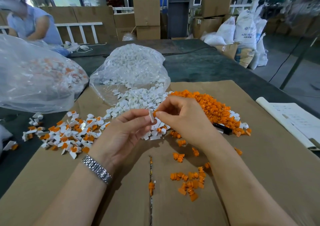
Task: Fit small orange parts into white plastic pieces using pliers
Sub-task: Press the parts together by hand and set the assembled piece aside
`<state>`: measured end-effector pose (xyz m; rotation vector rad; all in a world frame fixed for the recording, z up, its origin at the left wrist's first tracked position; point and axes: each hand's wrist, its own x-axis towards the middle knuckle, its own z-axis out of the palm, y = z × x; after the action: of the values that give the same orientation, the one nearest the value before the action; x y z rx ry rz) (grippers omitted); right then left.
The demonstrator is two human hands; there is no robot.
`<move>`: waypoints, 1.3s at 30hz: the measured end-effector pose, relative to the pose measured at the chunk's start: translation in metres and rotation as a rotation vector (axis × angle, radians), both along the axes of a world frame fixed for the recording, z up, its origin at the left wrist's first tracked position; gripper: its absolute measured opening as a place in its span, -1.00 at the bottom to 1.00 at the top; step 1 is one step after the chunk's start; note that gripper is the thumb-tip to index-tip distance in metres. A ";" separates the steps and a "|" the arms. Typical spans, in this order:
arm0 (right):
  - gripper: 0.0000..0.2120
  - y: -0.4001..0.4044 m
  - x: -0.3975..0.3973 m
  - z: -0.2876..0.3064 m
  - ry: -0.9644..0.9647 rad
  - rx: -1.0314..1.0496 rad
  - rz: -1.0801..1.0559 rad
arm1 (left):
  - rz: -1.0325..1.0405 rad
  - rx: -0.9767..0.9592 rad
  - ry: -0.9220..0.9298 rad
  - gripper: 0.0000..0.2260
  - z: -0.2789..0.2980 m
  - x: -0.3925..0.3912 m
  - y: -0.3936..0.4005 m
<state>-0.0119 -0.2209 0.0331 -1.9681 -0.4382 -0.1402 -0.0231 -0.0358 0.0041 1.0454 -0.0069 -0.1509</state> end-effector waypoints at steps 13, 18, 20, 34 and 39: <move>-0.82 -0.005 0.002 0.000 0.188 0.113 0.097 | 0.016 -0.003 -0.069 -0.76 -0.007 0.004 0.000; -0.74 -0.013 0.004 0.004 0.088 0.090 0.179 | -0.075 -0.069 -0.059 -0.74 -0.004 0.004 0.003; -0.77 -0.012 0.004 0.002 0.067 0.130 0.178 | -0.063 -0.038 -0.061 -0.73 -0.004 0.003 0.002; -0.82 -0.007 0.010 -0.011 -0.062 0.008 0.133 | 0.093 0.142 -0.127 -0.84 -0.005 -0.001 -0.002; -0.82 -0.004 0.011 -0.013 -0.083 -0.033 0.097 | 0.074 0.070 -0.036 -0.87 -0.001 -0.002 -0.001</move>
<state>-0.0012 -0.2246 0.0201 -1.9738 -0.5924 -0.1543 -0.0256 -0.0366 0.0030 1.1169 0.0048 -0.0652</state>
